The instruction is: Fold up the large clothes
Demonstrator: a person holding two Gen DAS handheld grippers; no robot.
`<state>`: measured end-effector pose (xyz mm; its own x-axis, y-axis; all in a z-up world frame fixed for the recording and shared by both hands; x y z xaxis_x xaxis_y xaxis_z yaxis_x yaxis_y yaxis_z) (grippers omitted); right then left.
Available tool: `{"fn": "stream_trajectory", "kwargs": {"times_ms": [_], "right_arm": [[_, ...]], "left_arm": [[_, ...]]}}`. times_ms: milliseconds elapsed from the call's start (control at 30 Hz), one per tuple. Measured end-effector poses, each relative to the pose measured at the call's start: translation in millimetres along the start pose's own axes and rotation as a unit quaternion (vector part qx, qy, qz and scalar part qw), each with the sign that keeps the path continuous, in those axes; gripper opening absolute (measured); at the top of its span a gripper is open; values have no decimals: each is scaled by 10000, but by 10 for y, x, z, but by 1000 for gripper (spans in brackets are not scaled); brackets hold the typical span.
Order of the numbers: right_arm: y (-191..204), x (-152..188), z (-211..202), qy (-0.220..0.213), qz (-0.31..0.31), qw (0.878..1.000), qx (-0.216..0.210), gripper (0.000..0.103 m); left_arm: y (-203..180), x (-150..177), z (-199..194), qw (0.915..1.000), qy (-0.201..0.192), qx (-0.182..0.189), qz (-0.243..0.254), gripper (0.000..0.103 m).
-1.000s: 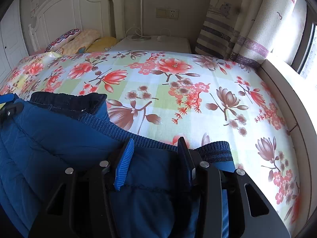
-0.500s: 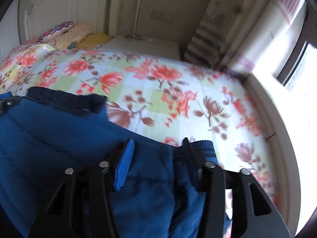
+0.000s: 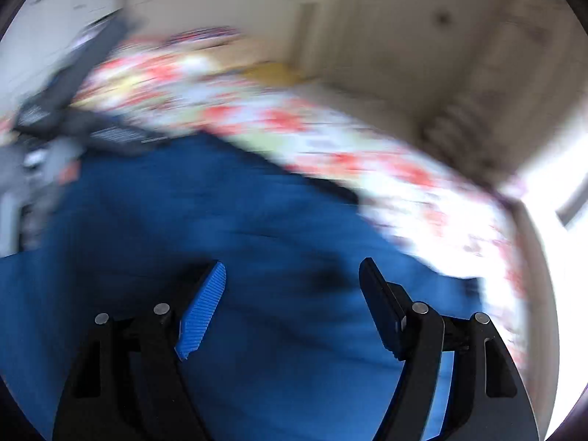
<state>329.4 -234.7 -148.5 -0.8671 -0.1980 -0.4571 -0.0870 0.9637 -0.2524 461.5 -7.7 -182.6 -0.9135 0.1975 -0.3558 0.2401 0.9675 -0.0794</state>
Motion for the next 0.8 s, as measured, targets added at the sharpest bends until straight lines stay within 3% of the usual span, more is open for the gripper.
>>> {"fn": "stream_trajectory", "kwargs": {"times_ms": [100,133,167,200,300,433,500,567,667,800], "right_arm": [[-572,239,316,349,803,9960,-199,70],[-646,287,410,353,1126,9894,-850,70],[-691,304,437,330,1325,9839,-1151,70],[-692,301,441,329,1331,9837,-1160,70],[-564,267,438,355,1038,9920,-633,71],[-603,266,416,326,1166,9891,-836,70],[-709,285,242,190,1288,9902,-513,71],[-615,259,-71,-153,1113,9923,-515,72],[-250,239,-459,-476,420,9971,-426,74],[494,407,-668,-511,-612,9952,-570,76]], "left_arm": [[-10,-2,0,10000,1,4,-7,101],[-5,-3,1,10000,-3,9,-5,101],[-3,-3,0,10000,-8,3,-4,101],[4,-6,-2,10000,-14,0,-6,101],[-8,-11,-2,10000,-20,-18,-2,101],[-17,-3,-28,10000,-29,4,-25,101],[-5,-1,-123,9998,-124,-122,-66,100],[3,41,-375,9982,-388,-429,-137,100],[-240,215,-849,9965,-826,-121,66,100],[-648,570,-1141,9924,-1034,-272,610,101]]}}
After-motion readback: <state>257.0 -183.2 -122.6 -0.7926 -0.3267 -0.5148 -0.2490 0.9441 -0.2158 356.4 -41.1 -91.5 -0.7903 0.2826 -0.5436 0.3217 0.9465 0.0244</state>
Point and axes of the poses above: each gripper's, at about its wrist camera, not at the fingertips, and z roughly the way its jaws point, y to its left, x to its underside, the point moved 9 cm from there along z, roughly the way its jaws point, and after that the axes turned 14 degrees about y, right-handed, at the moved point
